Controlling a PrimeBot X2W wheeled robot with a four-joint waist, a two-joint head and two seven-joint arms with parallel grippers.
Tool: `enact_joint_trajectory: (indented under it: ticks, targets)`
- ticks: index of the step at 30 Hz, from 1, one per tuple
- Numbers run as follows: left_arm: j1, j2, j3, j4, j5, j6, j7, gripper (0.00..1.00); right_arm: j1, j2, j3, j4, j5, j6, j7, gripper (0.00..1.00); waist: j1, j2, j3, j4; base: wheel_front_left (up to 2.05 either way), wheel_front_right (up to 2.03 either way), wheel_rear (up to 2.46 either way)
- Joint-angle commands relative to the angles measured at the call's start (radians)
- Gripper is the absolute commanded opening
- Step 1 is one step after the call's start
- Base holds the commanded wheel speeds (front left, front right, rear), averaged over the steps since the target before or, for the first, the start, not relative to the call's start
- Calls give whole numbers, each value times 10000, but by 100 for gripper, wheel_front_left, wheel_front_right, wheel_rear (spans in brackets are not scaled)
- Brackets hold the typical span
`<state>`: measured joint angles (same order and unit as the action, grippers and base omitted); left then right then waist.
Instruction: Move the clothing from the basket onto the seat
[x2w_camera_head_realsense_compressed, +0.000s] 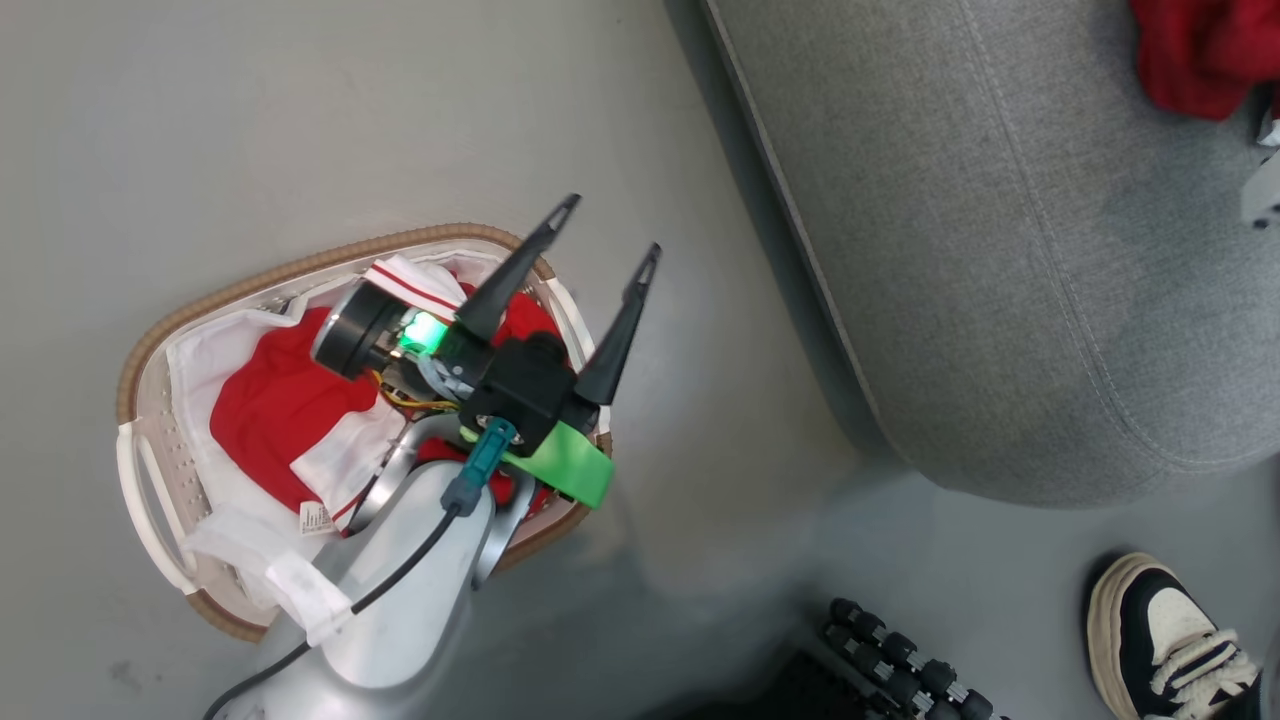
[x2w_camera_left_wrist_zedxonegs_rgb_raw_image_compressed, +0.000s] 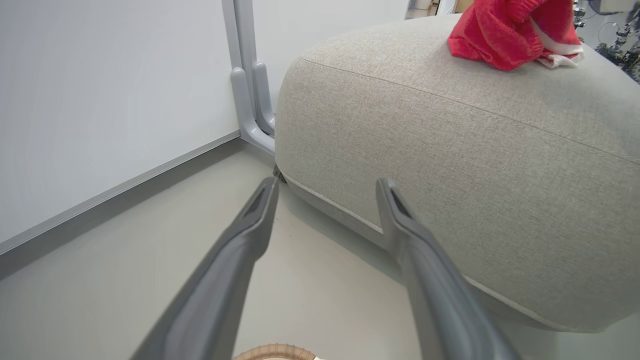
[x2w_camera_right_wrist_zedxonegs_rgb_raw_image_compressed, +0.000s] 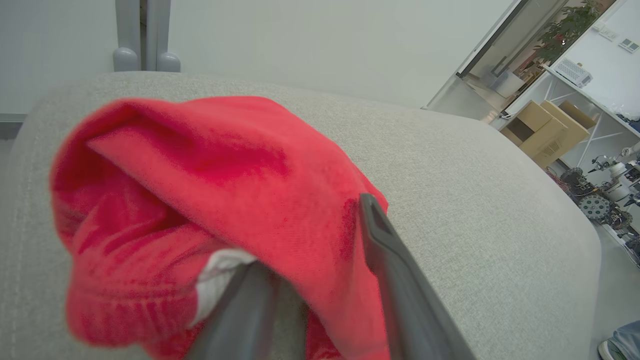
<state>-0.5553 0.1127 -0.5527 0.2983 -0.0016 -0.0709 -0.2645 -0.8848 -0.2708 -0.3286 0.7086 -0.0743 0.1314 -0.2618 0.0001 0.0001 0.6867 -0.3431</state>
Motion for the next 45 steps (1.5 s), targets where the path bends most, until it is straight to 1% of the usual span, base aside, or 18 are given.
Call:
enact_joint_trajectory:
  ticks: [1, 6, 12, 16, 19, 26, 29, 33, 39, 45]
  targets:
    - [-181, 100, 49, -9, -77, 62, 1, 100, 273, 23, -55, -67, -74, -14, -47, 100, -1, -1, -61, 1, 0, 0, 0]
    - [-41, 176, 123, 44, -198, 111, 1, 100, 1119, 378, -123, -319, 15, -12, -47, 100, -1, -1, -422, -47, 0, 0, 0]
    - [238, 100, 249, 94, -329, 221, 1, 100, 2125, 542, 27, -459, 89, -12, -47, 100, -1, -1, -975, 39, 0, 0, 0]
    - [442, 34, 408, 80, -473, 330, 1, 100, 2741, 626, 269, -628, 148, -14, -47, 100, -1, -1, -1352, 191, 0, 0, 0]
    - [614, 54, 601, 45, -524, 450, 1, 100, 3095, 666, 671, -791, 146, -12, -47, 100, -1, -1, -1602, 340, 0, 0, 0]
    - [1131, 97, 1350, -187, -791, 721, 1, 100, 3290, 617, 1793, -1569, 557, -14, -47, 100, -1, -1, -2218, 938, 0, 0, 0]
    - [1304, 82, 1754, -210, -823, 884, 1, 100, 3303, 664, 2290, -2052, 738, -12, -47, 100, -1, -1, -2466, 1299, 0, 0, 0]
    - [1553, 0, 2278, -169, -879, 977, 1, 100, 3374, 747, 2891, -2474, 952, -12, -47, 100, -1, -1, -2786, 1774, 0, 0, 0]
    - [1988, -151, 2997, -65, -926, 1089, 1, 100, 3560, 895, 3328, -2673, 1131, -12, -47, 100, -1, -1, -3272, 2362, 0, 0, 0]
    - [2461, -250, 3681, 52, -899, 1147, 1, 100, 3904, 1105, 3511, -2776, 1218, -12, -47, 100, -1, -1, -3655, 2797, 0, 0, 0]
